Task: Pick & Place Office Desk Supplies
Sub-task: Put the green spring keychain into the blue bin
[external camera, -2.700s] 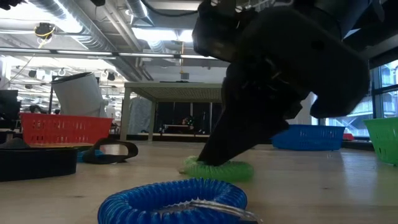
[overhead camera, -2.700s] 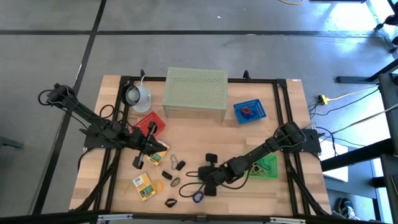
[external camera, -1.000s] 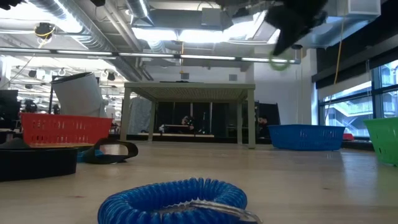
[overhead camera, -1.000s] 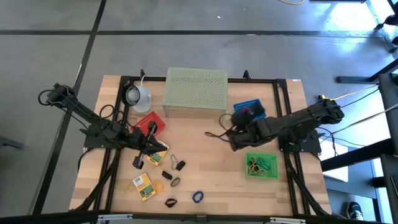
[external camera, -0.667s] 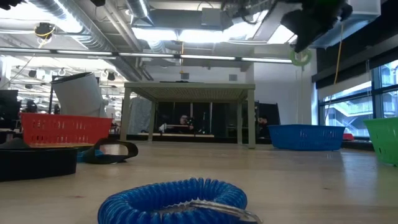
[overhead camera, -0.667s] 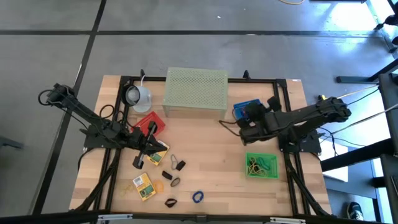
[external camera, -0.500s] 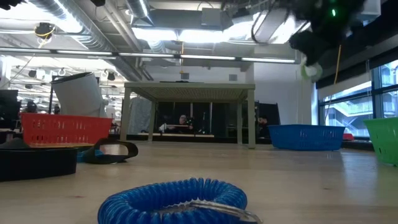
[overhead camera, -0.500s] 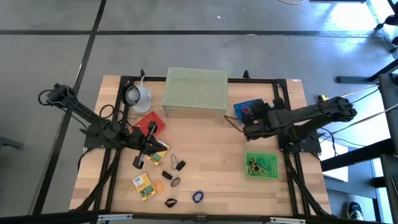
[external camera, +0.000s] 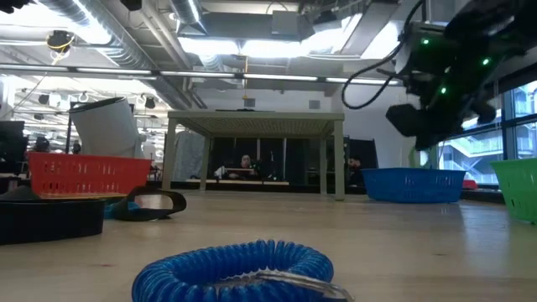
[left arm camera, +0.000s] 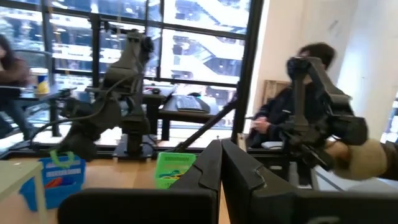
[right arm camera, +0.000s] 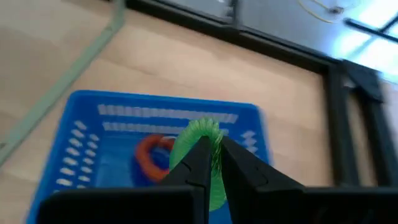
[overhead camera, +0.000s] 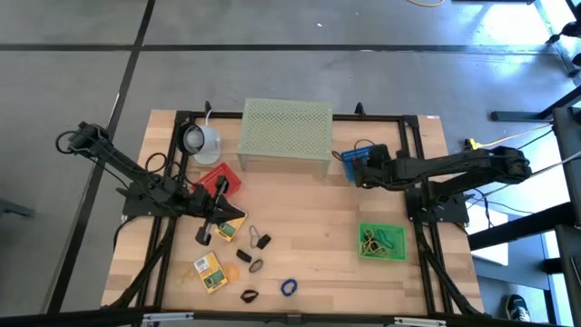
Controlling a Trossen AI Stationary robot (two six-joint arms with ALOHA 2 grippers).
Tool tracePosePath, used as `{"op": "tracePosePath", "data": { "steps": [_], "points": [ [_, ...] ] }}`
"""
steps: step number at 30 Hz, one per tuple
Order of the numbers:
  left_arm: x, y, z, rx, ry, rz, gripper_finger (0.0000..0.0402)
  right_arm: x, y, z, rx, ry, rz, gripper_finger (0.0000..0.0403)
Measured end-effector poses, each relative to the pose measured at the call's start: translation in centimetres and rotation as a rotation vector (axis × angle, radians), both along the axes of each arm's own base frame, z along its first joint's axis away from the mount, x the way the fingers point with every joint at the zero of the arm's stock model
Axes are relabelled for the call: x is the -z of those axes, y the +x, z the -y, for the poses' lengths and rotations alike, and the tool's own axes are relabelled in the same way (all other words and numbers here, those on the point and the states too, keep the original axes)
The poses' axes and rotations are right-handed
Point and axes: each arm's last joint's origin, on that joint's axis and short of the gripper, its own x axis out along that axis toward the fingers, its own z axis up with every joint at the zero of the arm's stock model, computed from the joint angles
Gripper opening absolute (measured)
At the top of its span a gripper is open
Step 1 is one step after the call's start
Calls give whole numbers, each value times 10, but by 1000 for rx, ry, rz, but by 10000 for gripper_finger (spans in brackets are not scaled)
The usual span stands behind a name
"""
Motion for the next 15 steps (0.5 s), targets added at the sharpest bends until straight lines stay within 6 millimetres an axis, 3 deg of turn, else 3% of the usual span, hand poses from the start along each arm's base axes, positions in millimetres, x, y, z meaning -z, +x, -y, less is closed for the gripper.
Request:
{"op": "tracePosePath", "data": {
  "steps": [6,15],
  "points": [
    [0,0,-2,-67,-9,-6,4,3,6,12,-11,-33,41,30],
    [0,0,-2,-81,-11,-7,4,9,8,16,-59,81,11,30]
  ]
}}
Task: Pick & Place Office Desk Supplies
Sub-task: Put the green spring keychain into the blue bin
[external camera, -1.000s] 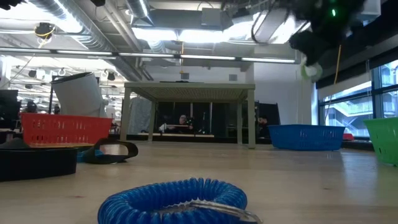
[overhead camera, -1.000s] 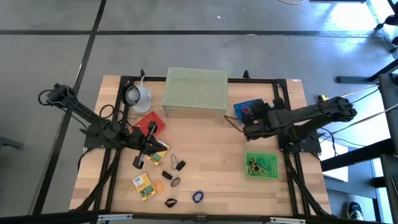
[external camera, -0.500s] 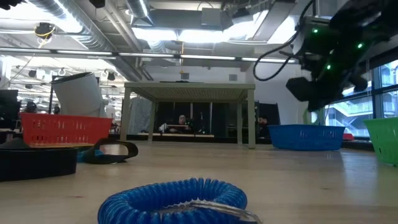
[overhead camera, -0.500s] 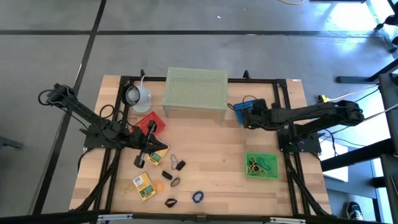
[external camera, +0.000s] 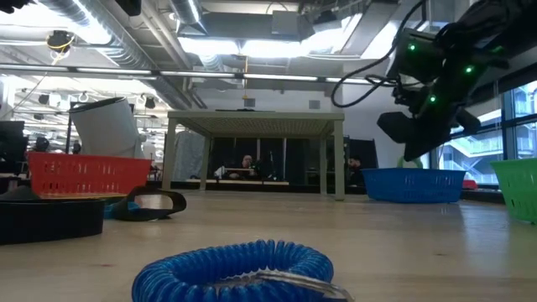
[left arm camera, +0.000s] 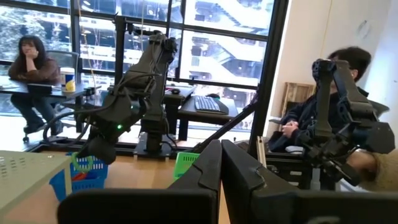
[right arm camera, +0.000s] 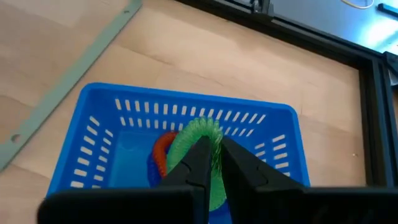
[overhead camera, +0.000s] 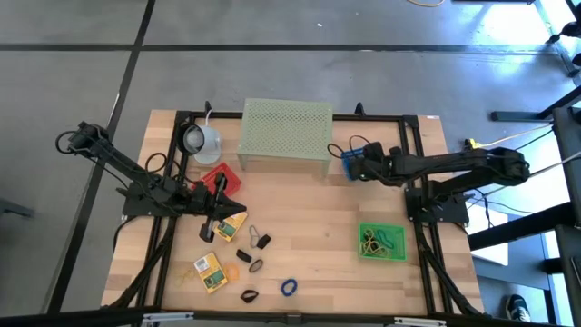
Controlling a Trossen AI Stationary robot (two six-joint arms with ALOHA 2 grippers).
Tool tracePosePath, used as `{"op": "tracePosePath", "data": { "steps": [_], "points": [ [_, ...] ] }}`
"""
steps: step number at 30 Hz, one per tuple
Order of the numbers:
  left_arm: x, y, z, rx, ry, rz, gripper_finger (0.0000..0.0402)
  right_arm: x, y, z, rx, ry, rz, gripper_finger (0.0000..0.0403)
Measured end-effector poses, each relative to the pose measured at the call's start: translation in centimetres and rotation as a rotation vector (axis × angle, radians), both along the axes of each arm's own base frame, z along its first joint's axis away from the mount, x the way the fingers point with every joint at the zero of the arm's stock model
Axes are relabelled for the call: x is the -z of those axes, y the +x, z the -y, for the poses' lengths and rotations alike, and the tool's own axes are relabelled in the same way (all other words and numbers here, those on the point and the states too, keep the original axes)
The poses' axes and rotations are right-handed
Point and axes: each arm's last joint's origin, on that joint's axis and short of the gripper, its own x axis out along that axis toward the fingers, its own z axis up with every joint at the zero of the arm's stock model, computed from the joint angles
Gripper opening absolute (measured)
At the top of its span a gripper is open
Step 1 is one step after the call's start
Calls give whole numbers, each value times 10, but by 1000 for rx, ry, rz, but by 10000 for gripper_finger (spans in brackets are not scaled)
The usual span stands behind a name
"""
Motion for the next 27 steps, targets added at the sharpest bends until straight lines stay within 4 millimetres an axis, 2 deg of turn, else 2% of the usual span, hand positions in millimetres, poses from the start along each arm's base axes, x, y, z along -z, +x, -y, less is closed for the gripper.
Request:
{"op": "tracePosePath", "data": {
  "steps": [16,21,27],
  "points": [
    [0,0,0,0,0,0,4,12,5,0,23,36,-24,37],
    [0,0,0,0,0,0,4,12,5,0,20,42,-25,84],
    [0,0,0,0,0,0,4,6,8,0,-2,45,-46,172]
  ]
}}
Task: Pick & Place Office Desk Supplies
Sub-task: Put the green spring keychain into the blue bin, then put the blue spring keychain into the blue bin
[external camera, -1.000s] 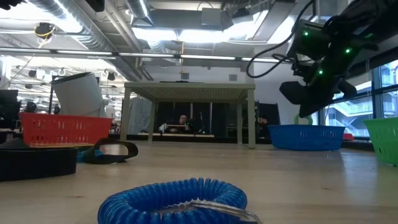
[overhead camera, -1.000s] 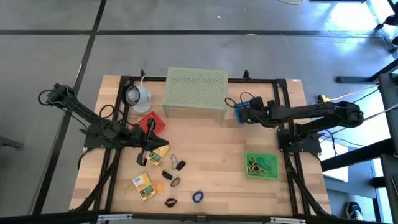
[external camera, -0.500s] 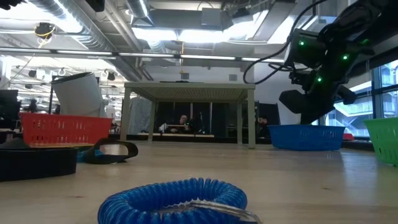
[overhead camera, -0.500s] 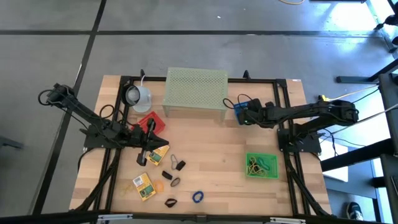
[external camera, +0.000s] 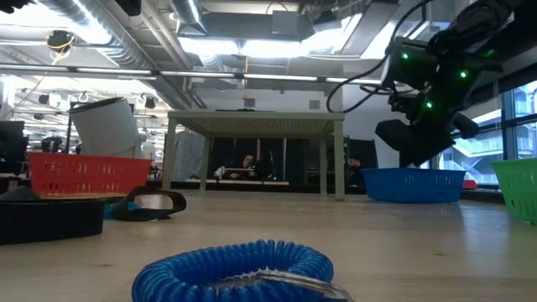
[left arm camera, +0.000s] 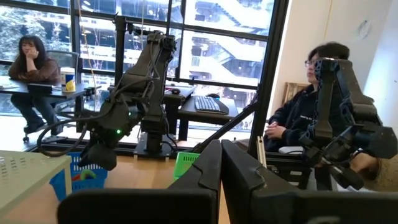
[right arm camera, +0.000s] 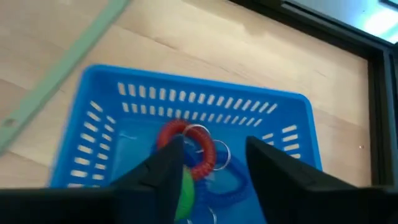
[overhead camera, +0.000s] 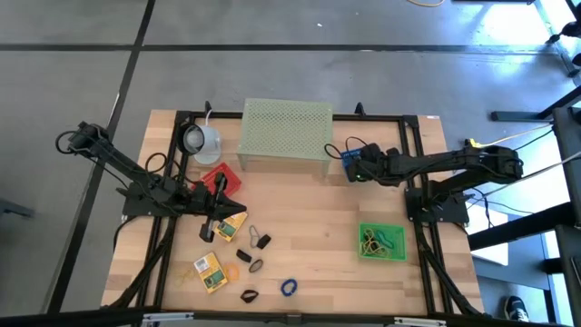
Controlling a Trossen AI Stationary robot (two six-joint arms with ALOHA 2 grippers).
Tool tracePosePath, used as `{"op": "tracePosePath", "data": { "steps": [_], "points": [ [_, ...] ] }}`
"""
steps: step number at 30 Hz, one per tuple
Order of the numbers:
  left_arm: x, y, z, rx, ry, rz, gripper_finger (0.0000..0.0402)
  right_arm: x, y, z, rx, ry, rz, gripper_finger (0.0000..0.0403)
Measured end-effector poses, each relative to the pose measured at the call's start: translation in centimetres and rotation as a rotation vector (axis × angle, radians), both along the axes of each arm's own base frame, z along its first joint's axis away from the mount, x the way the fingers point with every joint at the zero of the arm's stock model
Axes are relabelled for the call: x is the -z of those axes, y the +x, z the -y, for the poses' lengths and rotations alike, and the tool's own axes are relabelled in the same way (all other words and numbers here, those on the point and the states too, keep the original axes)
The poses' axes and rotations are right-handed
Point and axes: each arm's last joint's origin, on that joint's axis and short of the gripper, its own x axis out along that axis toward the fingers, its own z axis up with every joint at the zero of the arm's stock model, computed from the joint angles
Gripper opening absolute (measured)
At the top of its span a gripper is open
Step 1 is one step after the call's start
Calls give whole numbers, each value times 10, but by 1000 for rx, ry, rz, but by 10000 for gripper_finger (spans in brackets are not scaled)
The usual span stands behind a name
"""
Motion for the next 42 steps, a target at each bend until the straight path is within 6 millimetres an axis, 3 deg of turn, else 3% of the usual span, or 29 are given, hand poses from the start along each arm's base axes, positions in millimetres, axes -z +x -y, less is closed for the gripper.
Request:
{"op": "tracePosePath", "data": {
  "steps": [4,9,17,22,29,35,42],
  "points": [
    [0,0,0,0,0,0,4,-22,9,-1,-24,74,-16,216],
    [0,0,0,0,0,0,4,-57,24,-15,-114,146,4,226],
    [0,0,0,1,0,0,4,-94,46,-92,-416,142,232,195],
    [2,5,4,20,5,14,4,-100,38,-142,-569,92,324,176],
    [4,22,22,236,161,232,4,-102,13,-186,-658,56,403,157],
    [22,37,37,401,226,304,4,-100,2,-204,-707,39,424,149],
    [26,76,55,297,253,252,5,-98,1,-208,-767,-19,374,148]
  ]
}}
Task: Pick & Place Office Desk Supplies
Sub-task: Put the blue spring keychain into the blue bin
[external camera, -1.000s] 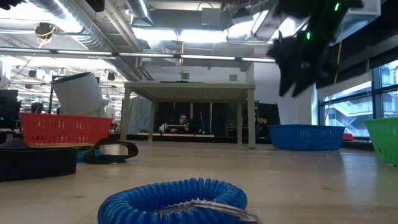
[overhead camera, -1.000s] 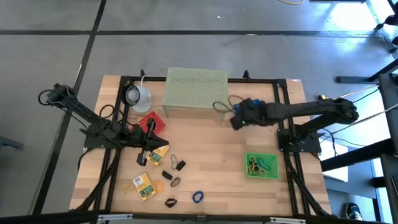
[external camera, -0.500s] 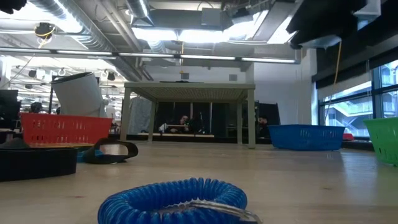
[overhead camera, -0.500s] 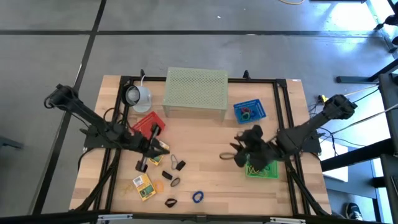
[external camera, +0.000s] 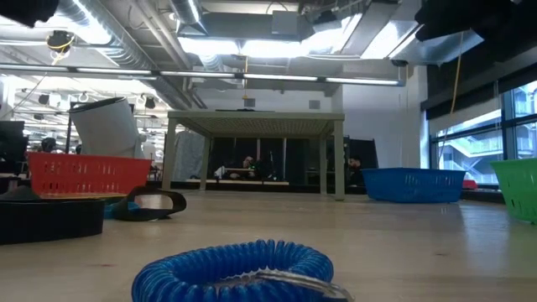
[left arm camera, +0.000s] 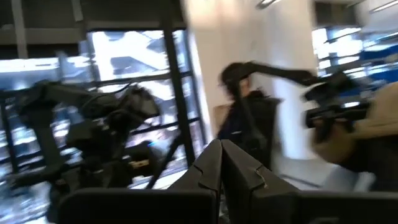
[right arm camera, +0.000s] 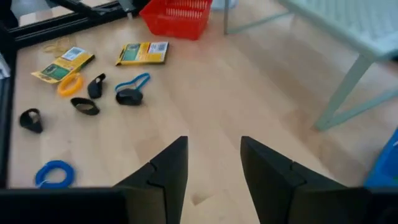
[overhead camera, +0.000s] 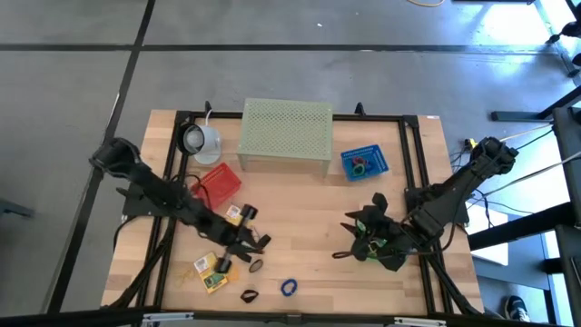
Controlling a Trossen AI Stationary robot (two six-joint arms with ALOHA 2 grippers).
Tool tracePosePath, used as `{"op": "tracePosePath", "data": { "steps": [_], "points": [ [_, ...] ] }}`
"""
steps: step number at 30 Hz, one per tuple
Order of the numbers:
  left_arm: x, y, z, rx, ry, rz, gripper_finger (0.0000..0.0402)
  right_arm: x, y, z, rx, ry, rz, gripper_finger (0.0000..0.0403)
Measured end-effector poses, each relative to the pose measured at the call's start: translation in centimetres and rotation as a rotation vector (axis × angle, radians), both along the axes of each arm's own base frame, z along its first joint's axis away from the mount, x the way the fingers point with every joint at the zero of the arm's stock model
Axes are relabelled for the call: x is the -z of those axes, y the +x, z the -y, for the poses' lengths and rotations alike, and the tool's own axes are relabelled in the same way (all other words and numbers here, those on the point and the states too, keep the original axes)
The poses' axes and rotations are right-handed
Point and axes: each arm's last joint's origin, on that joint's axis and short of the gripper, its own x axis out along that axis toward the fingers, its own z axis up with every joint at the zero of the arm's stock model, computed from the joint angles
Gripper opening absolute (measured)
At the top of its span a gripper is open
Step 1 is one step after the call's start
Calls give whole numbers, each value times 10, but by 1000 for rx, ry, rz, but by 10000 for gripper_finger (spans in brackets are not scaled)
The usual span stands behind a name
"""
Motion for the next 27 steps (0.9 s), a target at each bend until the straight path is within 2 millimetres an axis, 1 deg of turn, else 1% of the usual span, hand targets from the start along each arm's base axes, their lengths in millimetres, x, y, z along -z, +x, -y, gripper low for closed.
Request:
{"op": "tracePosePath", "data": {
  "steps": [3,6,10,12,14,16,19,22,25,27],
  "points": [
    [-1,23,11,-62,-1,-35,14,-2,0,2,18,-85,30,148],
    [2,45,21,-137,50,-109,36,-2,1,3,17,-133,34,148],
    [6,69,32,-247,68,-263,73,-1,0,2,-38,-153,-12,148],
    [11,78,35,-302,54,-353,90,-1,0,2,-65,-173,-32,148],
    [13,84,37,-322,10,-445,102,-1,0,2,-79,-186,-43,148],
    [17,89,37,-329,-75,-549,110,0,0,1,-99,-169,-63,148],
    [30,91,39,-338,-185,-718,116,2,-2,-2,-151,-127,-106,148],
    [40,91,42,-305,-244,-828,118,3,-5,-4,-171,-123,-122,148],
    [53,90,49,-234,-244,-906,118,2,-5,-3,-156,-151,-109,148],
    [61,88,55,-173,-186,-940,118,2,-5,-2,-146,-165,-101,148]
  ]
}}
